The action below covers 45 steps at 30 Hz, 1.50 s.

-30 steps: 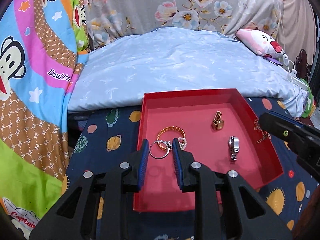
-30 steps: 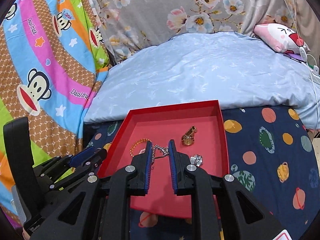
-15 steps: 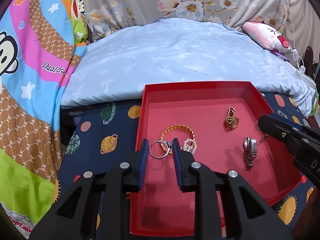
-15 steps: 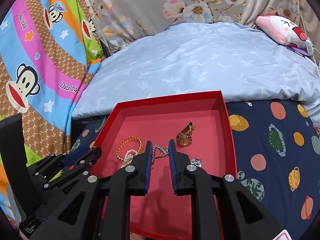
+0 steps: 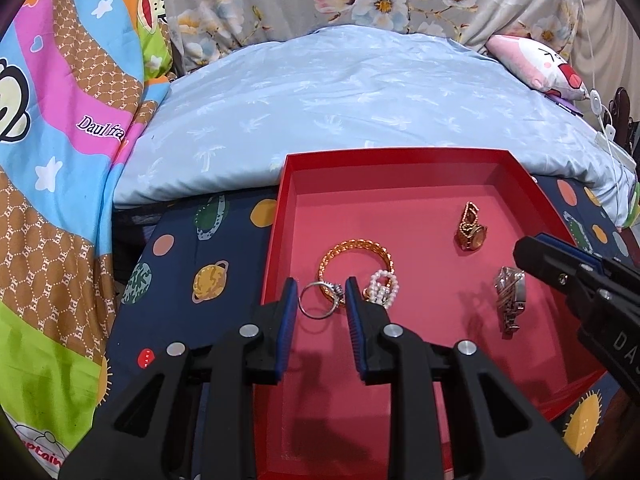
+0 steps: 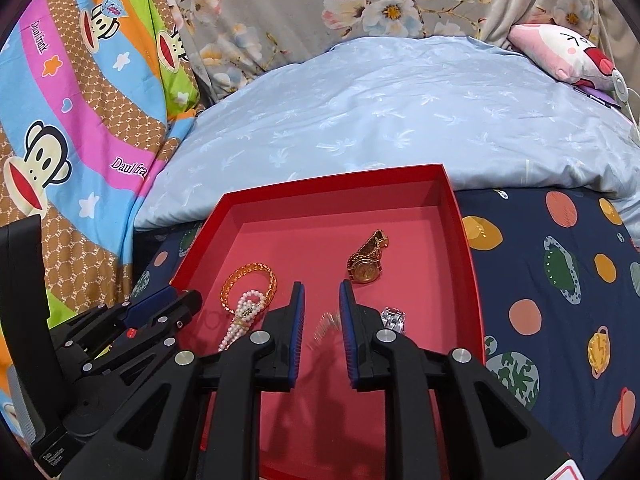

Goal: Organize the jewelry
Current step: 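Open both tools to drop ring and earring into the red tray, then move both tools back over the remaining jewelry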

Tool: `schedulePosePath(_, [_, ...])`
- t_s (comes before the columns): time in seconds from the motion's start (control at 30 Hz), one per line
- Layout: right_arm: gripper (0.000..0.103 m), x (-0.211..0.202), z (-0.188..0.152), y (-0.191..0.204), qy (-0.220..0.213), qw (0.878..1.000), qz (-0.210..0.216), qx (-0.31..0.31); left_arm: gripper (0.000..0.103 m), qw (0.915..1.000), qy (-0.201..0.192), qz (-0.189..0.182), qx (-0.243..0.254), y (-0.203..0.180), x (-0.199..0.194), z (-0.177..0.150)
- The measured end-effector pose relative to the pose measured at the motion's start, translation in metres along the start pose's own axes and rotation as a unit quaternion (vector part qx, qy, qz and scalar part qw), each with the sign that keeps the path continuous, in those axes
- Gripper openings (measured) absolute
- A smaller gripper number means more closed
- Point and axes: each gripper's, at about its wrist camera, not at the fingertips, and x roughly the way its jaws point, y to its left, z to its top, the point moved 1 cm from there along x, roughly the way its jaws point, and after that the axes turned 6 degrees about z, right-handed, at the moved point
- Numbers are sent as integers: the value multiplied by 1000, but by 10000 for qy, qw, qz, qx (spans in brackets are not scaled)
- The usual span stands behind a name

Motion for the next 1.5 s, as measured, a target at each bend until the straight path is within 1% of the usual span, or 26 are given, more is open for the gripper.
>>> schedulePosePath(0.03, [20,-1,0,1,-2,10000,5,-2,24,10000,-15,13,14,0,-1,0])
schedulePosePath(0.07, [22,-2,-1,1,-13,10000,-6,2,30,10000,-6,28,12,-1,-2,0])
schedulePosePath(0.1, [27,-3,-2,1,-24,10000,-13,8,41,10000,6,46,-13,0,-2,0])
schedulePosePath(0.17, [31,-8,-2,2,-66,10000,-25,12,53,9999,-14,89,-68,2,-5,0])
schedulePosePath(0.2, [33,-11,-3,3,-90,10000,-35,10,57,9999,-35,106,-86,3,-7,0])
schedulePosePath(0.27, [33,-21,-4,5,-157,9998,-71,-23,60,9999,-65,85,-123,7,-14,0])
schedulePosePath(0.43, [33,-58,-16,12,-297,9995,-101,-84,63,9996,-198,-5,-217,22,-45,-5])
schedulePosePath(0.53, [33,-81,-31,16,-346,9992,-132,-116,65,9992,-247,-55,-299,33,-66,-18])
schedulePosePath(0.67, [33,-111,-59,19,-326,9994,-106,-19,65,9993,-192,-91,-313,46,-89,-44])
schedulePosePath(0.77, [33,-125,-78,24,-291,9993,-220,-93,65,9995,-114,-65,-292,56,-104,-65])
schedulePosePath(0.83, [33,-136,-95,28,-255,9991,-308,-107,65,9993,-31,-109,-352,64,-113,-81])
schedulePosePath(0.93, [33,-146,-116,28,-156,9994,-304,-8,65,9989,116,-137,-437,72,-122,-103])
schedulePosePath(1.07, [33,-152,-145,25,17,9994,-293,170,65,9983,321,-157,-467,76,-129,-131])
schedulePosePath(1.17, [33,-147,-161,26,197,9988,-436,131,65,9974,507,-187,-467,74,-129,-151])
schedulePosePath(1.23, [33,-142,-173,25,307,9985,-408,182,65,9967,621,-200,-476,72,-127,-163])
schedulePosePath(1.37, [33,-130,-182,28,463,9982,-295,254,65,9948,816,-238,-565,72,-123,-177])
schedulePosePath(1.5, [33,-113,-186,32,606,9976,-182,297,65,9939,871,-270,-614,73,-122,-183])
